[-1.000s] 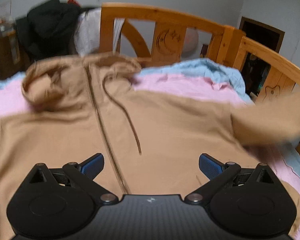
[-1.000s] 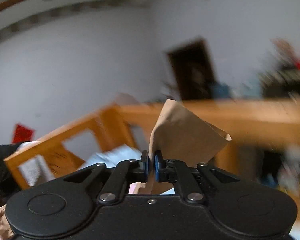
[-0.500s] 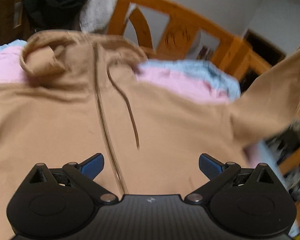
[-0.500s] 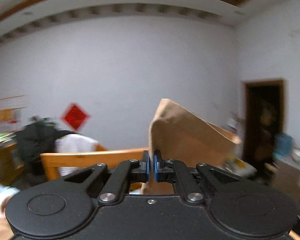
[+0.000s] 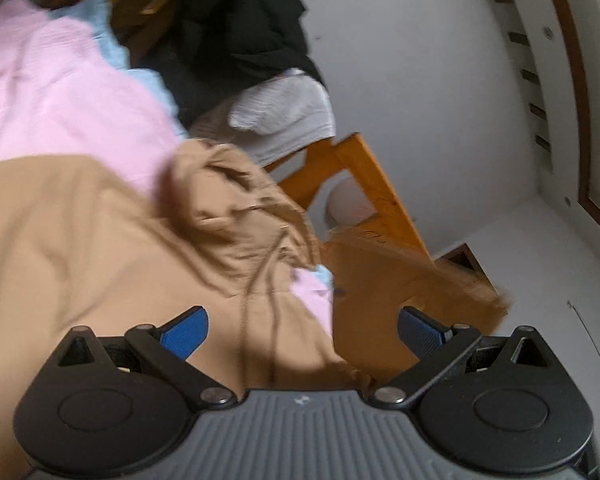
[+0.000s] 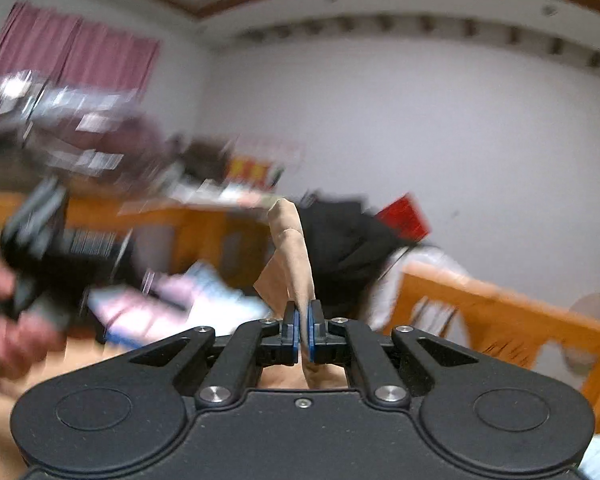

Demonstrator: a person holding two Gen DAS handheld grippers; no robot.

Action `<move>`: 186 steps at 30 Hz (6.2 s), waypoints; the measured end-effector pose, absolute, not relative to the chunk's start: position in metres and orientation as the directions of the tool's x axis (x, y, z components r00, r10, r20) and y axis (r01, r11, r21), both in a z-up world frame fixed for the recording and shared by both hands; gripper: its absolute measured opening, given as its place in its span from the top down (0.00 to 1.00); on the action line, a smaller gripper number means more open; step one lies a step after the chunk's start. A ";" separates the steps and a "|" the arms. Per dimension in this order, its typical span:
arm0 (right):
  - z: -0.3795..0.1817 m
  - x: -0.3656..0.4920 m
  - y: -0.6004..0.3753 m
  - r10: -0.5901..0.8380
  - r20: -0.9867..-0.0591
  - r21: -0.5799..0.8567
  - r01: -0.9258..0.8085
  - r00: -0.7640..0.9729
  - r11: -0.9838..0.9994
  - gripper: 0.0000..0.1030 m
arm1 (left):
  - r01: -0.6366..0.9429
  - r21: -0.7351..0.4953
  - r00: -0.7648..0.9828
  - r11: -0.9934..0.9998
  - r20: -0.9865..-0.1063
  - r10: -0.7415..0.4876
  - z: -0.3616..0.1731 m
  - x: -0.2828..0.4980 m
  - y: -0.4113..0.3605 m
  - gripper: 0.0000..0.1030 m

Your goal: Fold large clothes

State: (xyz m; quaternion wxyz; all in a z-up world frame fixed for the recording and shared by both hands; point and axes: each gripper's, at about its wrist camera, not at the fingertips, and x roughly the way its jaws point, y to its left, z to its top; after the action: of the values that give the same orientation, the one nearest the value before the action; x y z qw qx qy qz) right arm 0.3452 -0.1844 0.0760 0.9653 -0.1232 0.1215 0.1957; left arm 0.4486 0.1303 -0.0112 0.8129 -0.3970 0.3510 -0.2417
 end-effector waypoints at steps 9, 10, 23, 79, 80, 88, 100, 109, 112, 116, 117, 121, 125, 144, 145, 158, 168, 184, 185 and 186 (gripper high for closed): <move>-0.027 0.305 -0.119 0.365 -0.481 -0.275 -0.533 0.797 0.800 0.97 | -0.076 -0.844 0.508 0.531 -0.491 -0.708 -0.080 0.443 0.152 0.01; -0.038 0.300 -0.120 0.365 -0.490 -0.278 -0.539 0.792 0.795 0.97 | -0.089 -0.847 0.497 0.525 -0.494 -0.713 -0.084 0.443 0.150 0.01; -0.052 0.252 -0.107 0.377 -0.498 -0.372 -0.585 0.781 0.721 0.96 | -0.225 -0.760 0.402 0.609 -0.642 -0.653 -0.092 0.446 0.116 0.27; -0.107 0.451 -0.380 -0.114 -0.737 -0.054 0.111 0.666 0.992 0.54 | 0.135 -0.106 0.603 0.985 -0.780 -0.167 -0.073 0.433 0.053 0.98; -0.104 0.453 -0.376 -0.137 -0.740 -0.078 0.118 0.659 0.990 0.55 | 0.137 -0.118 0.608 0.983 -0.774 -0.178 -0.070 0.430 0.055 0.92; -0.021 0.469 -0.289 -0.099 -0.729 -0.187 -0.057 0.677 0.981 0.32 | 0.103 -0.212 0.777 0.972 -0.593 -0.212 -0.025 0.359 0.092 0.17; -0.002 0.460 -0.089 0.472 -0.600 0.098 -0.527 0.645 0.844 0.07 | -0.368 -0.263 0.766 0.892 -0.630 0.130 -0.002 0.209 0.211 0.02; 0.002 0.422 -0.007 0.698 -0.518 0.176 -0.737 0.495 0.653 0.04 | -0.769 -0.212 0.533 0.603 -0.733 0.423 -0.024 0.163 0.284 0.03; 0.000 0.402 0.001 0.723 -0.512 0.222 -0.742 0.463 0.633 0.03 | -0.815 -0.227 0.479 0.533 -0.781 0.400 -0.033 0.169 0.311 0.12; 0.002 0.373 0.012 0.743 -0.516 0.230 -0.767 0.426 0.600 0.03 | -0.830 -0.253 0.486 0.497 -0.763 0.426 -0.035 0.174 0.325 0.49; 0.004 0.368 0.014 0.743 -0.521 0.221 -0.773 0.421 0.594 0.03 | -0.839 -0.248 0.476 0.484 -0.766 0.433 -0.035 0.174 0.326 0.57; 0.013 0.356 0.020 0.741 -0.531 0.206 -0.785 0.412 0.584 0.02 | -0.837 -0.277 0.495 0.471 -0.750 0.438 -0.033 0.164 0.324 0.88; 0.025 0.357 0.025 0.748 -0.538 0.239 -0.781 0.388 0.577 0.02 | -0.776 -0.187 0.555 0.603 -0.656 0.511 -0.009 0.153 0.291 0.93; 0.050 0.420 0.034 0.803 -0.590 0.705 -0.433 0.081 0.562 0.04 | 0.022 0.149 0.911 0.989 -0.410 0.042 0.039 0.193 0.103 0.98; 0.047 0.421 0.034 0.790 -0.606 0.699 -0.413 0.091 0.584 0.07 | 0.042 0.159 0.910 0.986 -0.413 0.028 0.038 0.194 0.100 0.98; 0.146 0.428 -0.003 0.744 -0.566 0.519 -0.548 0.355 0.656 0.99 | 0.025 0.071 0.919 0.997 -0.394 0.005 0.048 0.177 0.095 0.33; 0.260 0.443 -0.150 0.609 -0.461 0.367 -0.486 0.645 0.793 0.99 | -0.008 0.048 0.845 0.999 -0.534 0.032 0.021 0.227 0.123 0.23; 0.204 0.433 -0.289 0.449 -0.505 0.261 -0.365 0.737 0.893 0.99 | 0.052 -0.242 0.720 0.969 -0.664 -0.204 0.012 0.378 0.144 0.22; 0.196 0.430 -0.296 0.448 -0.499 0.260 -0.365 0.742 0.894 0.99 | 0.058 -0.240 0.701 0.969 -0.681 -0.211 0.009 0.390 0.139 0.22; 0.192 0.427 -0.299 0.441 -0.497 0.249 -0.365 0.747 0.897 1.00 | 0.056 -0.235 0.673 0.970 -0.709 -0.210 0.003 0.403 0.133 0.22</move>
State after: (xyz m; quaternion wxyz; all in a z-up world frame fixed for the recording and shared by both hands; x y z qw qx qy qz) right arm 0.4275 -0.2987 0.1916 0.9322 0.0680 0.2822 0.2162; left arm 0.4033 0.1334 0.0033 0.9095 -0.0974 0.3975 -0.0731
